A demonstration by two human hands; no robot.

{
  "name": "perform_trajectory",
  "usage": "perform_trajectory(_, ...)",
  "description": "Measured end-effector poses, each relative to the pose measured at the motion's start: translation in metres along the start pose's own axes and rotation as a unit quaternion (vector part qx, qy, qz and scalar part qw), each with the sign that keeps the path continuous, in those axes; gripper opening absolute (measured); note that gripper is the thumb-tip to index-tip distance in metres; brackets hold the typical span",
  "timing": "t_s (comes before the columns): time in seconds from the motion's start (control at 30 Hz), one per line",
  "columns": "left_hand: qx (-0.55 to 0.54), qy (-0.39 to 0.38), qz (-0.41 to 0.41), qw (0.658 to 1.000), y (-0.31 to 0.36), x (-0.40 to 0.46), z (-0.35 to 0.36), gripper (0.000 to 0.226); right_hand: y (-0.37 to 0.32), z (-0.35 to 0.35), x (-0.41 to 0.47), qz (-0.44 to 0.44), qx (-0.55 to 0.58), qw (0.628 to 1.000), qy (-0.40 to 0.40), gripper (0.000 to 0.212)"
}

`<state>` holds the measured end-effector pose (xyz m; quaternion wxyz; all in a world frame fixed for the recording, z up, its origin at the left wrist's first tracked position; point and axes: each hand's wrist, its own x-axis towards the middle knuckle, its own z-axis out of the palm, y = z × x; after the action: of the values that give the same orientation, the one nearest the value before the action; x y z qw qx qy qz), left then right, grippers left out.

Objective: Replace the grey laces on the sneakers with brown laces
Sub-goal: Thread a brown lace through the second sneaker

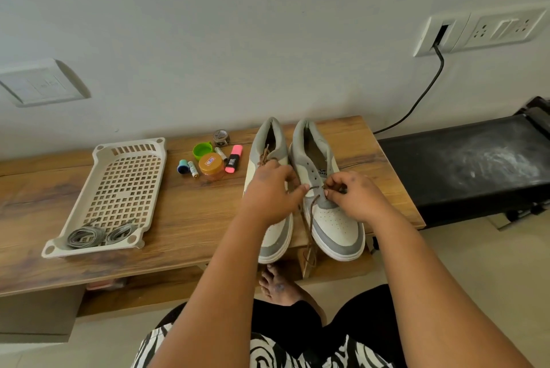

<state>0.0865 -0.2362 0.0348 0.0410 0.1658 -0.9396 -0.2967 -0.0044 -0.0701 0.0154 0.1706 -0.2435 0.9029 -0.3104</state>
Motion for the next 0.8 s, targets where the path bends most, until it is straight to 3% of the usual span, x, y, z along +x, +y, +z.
perform_trajectory(0.17, 0.111, 0.042, 0.051, 0.992, 0.006, 0.004, 0.034, 0.033, -0.004, -0.004, -0.002, -0.006, 0.0, 1.0, 0.007, 0.012)
perform_trajectory(0.3, 0.084, 0.015, 0.057, 0.995, 0.009, 0.005, 0.037, 0.023, -0.007, -0.006, -0.004, -0.013, -0.001, 1.0, 0.013, 0.016)
perform_trajectory(0.37, 0.015, 0.003, 0.054, 0.998, 0.01, 0.006, 0.029, 0.016, -0.008, -0.007, -0.005, -0.013, 0.006, 1.0, 0.016, 0.016)
perform_trajectory(0.43, -0.143, -0.011, 0.019, 0.989, 0.013, 0.003, 0.015, 0.02, -0.009, -0.008, -0.006, -0.014, 0.011, 1.0, 0.018, 0.015)
perform_trajectory(0.5, -0.335, -0.016, -0.038, 0.941, 0.016, -0.001, -0.001, 0.025, -0.009, -0.008, -0.006, -0.013, 0.014, 1.0, 0.019, 0.013)
perform_trajectory(0.6, -0.463, -0.054, -0.065, 0.882, 0.013, -0.006, -0.02, 0.024, -0.008, -0.007, -0.006, -0.012, 0.012, 1.0, 0.016, 0.013)
perform_trajectory(0.67, -0.505, -0.094, -0.062, 0.856, 0.008, -0.006, -0.025, 0.022, -0.009, -0.008, -0.007, -0.007, 0.01, 1.0, 0.014, 0.012)
perform_trajectory(0.7, -0.498, -0.106, -0.067, 0.858, 0.006, -0.006, -0.025, 0.021, -0.01, -0.008, -0.007, -0.004, 0.009, 1.0, 0.015, 0.012)
perform_trajectory(0.8, -0.393, -0.111, -0.097, 0.908, 0.003, -0.004, -0.015, 0.021, -0.008, -0.006, -0.006, 0.011, 0.005, 1.0, 0.011, 0.018)
